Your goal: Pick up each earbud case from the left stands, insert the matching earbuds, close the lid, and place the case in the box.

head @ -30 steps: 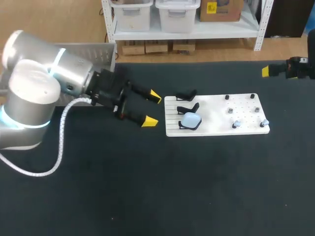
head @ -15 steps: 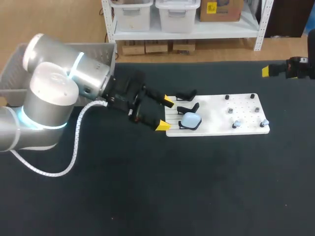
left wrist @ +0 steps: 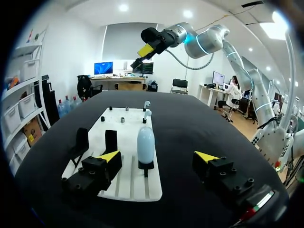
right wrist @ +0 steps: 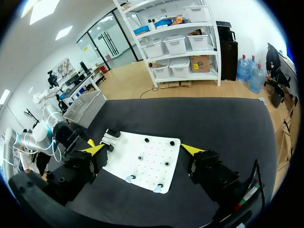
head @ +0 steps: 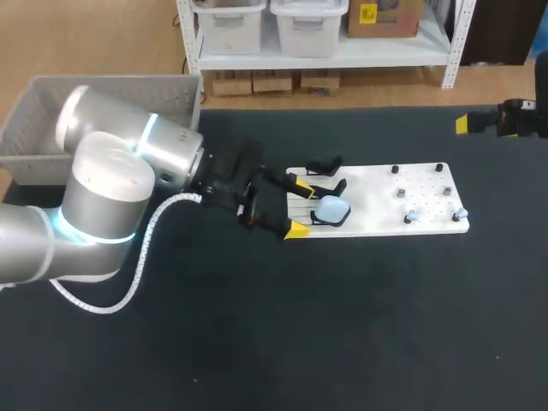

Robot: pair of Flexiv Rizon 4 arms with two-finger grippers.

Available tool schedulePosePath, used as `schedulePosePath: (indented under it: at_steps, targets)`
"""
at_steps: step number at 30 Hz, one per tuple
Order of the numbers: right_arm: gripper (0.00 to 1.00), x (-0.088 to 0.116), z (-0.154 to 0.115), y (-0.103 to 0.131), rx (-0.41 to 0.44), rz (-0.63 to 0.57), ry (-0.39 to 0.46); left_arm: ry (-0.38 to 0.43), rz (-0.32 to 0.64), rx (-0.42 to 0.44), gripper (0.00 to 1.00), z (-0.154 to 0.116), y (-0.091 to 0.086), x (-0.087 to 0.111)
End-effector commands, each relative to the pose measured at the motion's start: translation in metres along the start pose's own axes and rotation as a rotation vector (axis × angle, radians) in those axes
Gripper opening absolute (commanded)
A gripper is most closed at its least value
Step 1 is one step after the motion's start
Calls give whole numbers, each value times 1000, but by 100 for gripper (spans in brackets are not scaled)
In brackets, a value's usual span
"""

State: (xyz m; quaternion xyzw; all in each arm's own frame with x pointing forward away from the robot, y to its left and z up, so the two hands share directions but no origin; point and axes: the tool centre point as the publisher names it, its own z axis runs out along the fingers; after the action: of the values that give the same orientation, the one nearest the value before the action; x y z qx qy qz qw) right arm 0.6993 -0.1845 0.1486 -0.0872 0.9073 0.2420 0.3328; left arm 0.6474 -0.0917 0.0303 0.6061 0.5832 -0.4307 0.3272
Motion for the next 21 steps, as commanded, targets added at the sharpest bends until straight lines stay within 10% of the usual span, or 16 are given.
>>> schedulePosePath:
  at_steps: [1, 11, 21]
  targets:
    - [100, 0, 0, 0, 0, 0, 1, -4, 3, -7, 91, 6, 2, 0]
    - [100, 0, 0, 0, 0, 0, 1, -13, 1, -5, 47, 15, 11, -1]
    - [100, 0, 0, 0, 0, 0, 1, -13, -1, 8, 48, 19, 18, -2]
